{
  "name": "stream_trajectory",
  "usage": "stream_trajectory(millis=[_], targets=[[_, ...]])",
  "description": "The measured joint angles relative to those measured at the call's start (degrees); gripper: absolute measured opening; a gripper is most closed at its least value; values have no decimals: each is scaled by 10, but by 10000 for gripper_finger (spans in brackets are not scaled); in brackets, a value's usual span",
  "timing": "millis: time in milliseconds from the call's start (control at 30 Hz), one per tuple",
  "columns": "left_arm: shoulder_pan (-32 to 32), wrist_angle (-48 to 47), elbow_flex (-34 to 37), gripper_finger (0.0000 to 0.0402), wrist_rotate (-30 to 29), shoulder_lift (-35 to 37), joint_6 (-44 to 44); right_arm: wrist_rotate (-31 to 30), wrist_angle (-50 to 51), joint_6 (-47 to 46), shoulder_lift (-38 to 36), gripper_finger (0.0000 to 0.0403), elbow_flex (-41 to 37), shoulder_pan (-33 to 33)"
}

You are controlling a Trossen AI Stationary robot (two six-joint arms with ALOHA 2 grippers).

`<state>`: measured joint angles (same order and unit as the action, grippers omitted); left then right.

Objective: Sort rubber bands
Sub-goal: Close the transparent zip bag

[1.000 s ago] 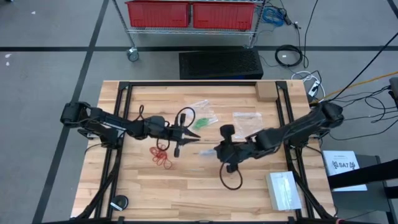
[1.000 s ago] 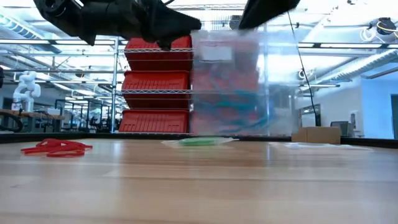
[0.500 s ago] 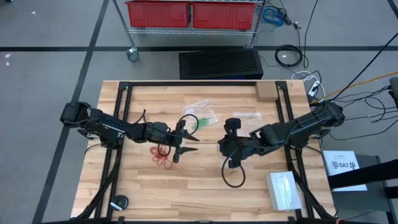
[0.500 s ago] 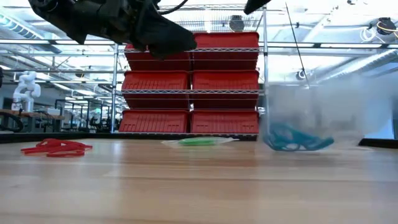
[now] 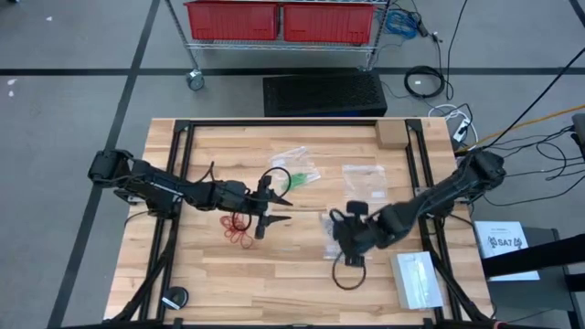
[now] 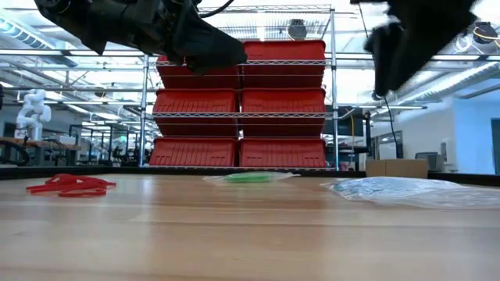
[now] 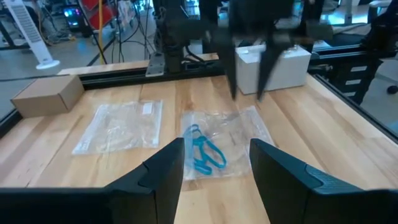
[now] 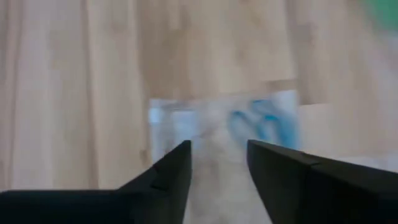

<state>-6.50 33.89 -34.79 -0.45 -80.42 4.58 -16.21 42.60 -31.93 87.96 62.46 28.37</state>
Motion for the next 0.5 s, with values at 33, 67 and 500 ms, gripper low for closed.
stream_trajectory(millis=[33, 67, 500], targets=[[0, 0, 0, 190, 0, 0, 0, 0, -30, -7, 0, 166, -22, 11], [0, 0, 0, 190, -1, 0, 1, 0, -61, -13, 0, 176, -44, 21], [0, 0, 0, 190, -1, 0, 2, -15, -140, -12, 17, 180, -123, 72]])
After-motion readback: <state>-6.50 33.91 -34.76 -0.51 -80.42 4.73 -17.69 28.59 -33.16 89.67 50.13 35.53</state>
